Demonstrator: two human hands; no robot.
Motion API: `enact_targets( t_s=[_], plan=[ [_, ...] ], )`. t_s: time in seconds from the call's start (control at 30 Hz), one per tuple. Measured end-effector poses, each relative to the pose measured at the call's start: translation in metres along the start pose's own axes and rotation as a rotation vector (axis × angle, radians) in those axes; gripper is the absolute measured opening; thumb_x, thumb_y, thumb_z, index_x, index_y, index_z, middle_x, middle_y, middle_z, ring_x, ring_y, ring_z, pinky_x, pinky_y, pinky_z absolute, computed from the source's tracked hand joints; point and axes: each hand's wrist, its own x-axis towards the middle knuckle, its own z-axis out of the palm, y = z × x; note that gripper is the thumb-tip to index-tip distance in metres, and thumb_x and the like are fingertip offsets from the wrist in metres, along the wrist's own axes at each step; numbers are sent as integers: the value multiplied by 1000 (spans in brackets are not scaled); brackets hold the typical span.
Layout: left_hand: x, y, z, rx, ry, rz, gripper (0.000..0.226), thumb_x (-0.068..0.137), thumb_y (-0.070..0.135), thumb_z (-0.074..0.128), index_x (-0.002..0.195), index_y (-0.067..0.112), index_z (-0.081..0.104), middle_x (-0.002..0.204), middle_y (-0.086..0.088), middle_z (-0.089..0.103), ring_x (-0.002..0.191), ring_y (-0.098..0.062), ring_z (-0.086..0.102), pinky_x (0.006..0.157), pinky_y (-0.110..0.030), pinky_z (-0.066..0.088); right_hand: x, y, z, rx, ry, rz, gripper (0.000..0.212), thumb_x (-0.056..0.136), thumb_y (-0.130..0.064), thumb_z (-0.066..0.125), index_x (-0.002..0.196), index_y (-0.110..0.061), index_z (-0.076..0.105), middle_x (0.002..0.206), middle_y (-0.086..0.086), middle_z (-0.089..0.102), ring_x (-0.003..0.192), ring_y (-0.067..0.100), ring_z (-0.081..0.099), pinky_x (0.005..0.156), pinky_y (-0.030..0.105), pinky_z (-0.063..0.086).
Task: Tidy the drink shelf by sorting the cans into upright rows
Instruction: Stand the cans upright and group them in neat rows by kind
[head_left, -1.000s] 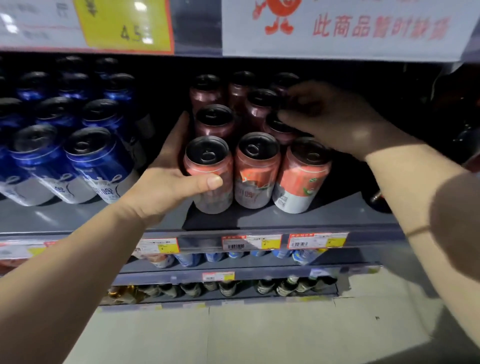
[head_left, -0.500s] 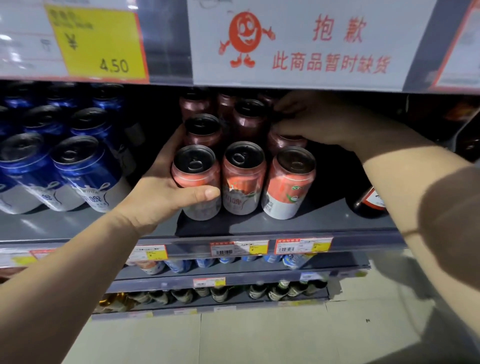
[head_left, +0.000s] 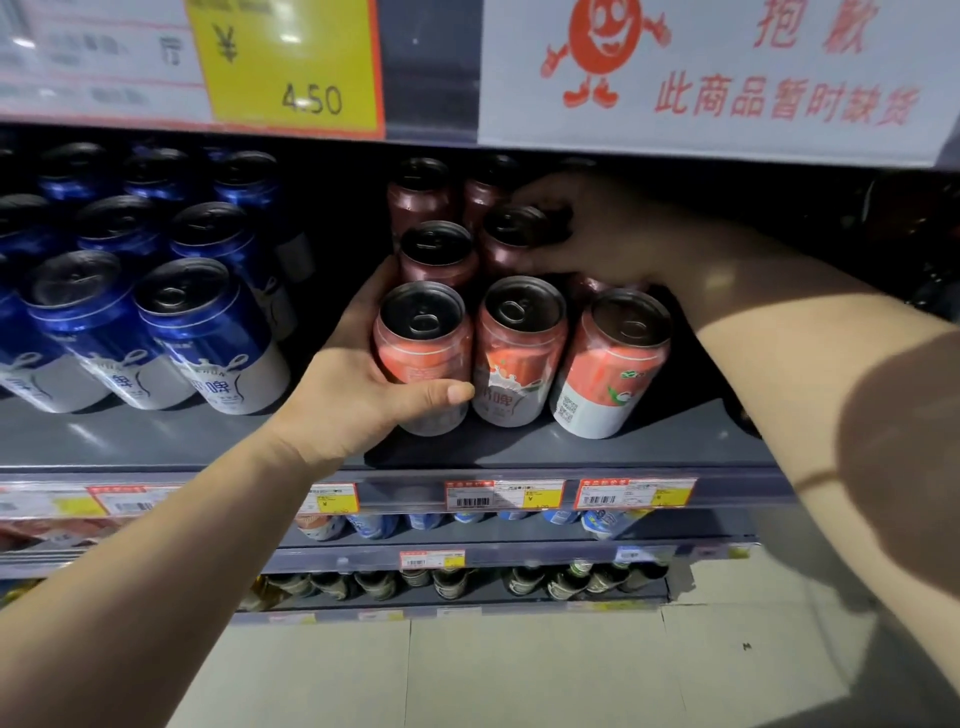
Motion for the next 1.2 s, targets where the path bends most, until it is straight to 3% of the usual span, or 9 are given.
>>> enact_targets(
  t_s=[0.2, 0.33, 0.57, 0.67, 0.8, 0.9, 1.03, 1.1, 1.2],
  plan=[
    [2, -12, -9, 99, -53, -84, 144, 49, 25, 94, 153, 29, -5, 134, 18, 52, 122, 7, 50, 97, -15, 44, -6, -6, -10, -113, -89, -9, 53, 81, -39, 71, 130, -24, 57, 113, -17, 52, 106, 0, 48, 71, -4, 31],
    [-1, -16, -8, 151, -43, -90, 138, 60, 7, 86, 151, 26, -16, 129, 24, 48, 113, 20, 49, 82, -3, 44, -8, -4, -14, -18, -118, 34, 37, 90, -26, 65, 126, -21, 60, 108, -10, 58, 105, 6, 54, 74, 3, 37],
    [3, -19, -16, 509, -65, -86, 133, 42, 67, 87, 149, 17, 26, 140, 10, 47, 134, -15, 42, 113, -42, 34, -14, -19, -7, -50, -110, 69, 50, 92, -41, 56, 137, -22, 50, 131, -10, 52, 116, 4, 45, 93, 16, 30],
    [3, -22, -16, 478, -92, -160, 119, 51, 42, 93, 145, 0, 33, 125, 13, 57, 111, 16, 50, 100, -8, 37, -21, -25, -6, -95, -94, 81, 51, 93, -46, 52, 141, -29, 45, 137, -10, 50, 124, 8, 45, 97, 19, 31],
    [1, -21, -14, 435, -125, -197, 107, 60, 20, 90, 143, -9, 31, 118, 10, 58, 89, 32, 48, 74, 8, 34, -52, -23, 0, 18, 353, 109, 50, 94, -45, 53, 140, -27, 46, 127, -9, 55, 107, -5, 49, 84, 1, 33],
    [-1, -21, -13, 432, -95, -199, 117, 57, 29, 92, 149, 1, 24, 125, 9, 59, 110, 13, 53, 92, -3, 40, -97, -13, 27, 592, 804, 93, 61, 79, -48, 67, 132, -23, 50, 121, -18, 60, 108, -9, 56, 95, 10, 40],
    [-2, -23, -12, 496, -108, -204, 114, 57, 39, 90, 148, 7, 28, 119, 14, 63, 112, 0, 56, 96, -13, 39, -147, 1, 78, 575, 447, 308, 111, 57, -54, 83, 148, -28, 25, 129, -23, 56, 119, -13, 48, 107, 23, 39],
    [-2, -23, -10, 524, -100, -210, 108, 58, 42, 89, 145, 7, 36, 112, 18, 65, 103, 7, 58, 88, -6, 39, -147, 8, 89, 481, 391, 411, 107, 54, -41, 88, 144, -27, 31, 114, -27, 59, 101, -23, 51, 91, 6, 42],
    [-4, -22, -8, 535, -59, -200, 87, 59, 39, 89, 134, 17, 49, 103, 20, 66, 91, 16, 58, 75, 1, 41, -126, 14, 86, 421, 403, 520, 113, 43, -53, 88, 140, -30, 35, 116, -19, 62, 106, -3, 58, 95, 24, 47]
  ],
)
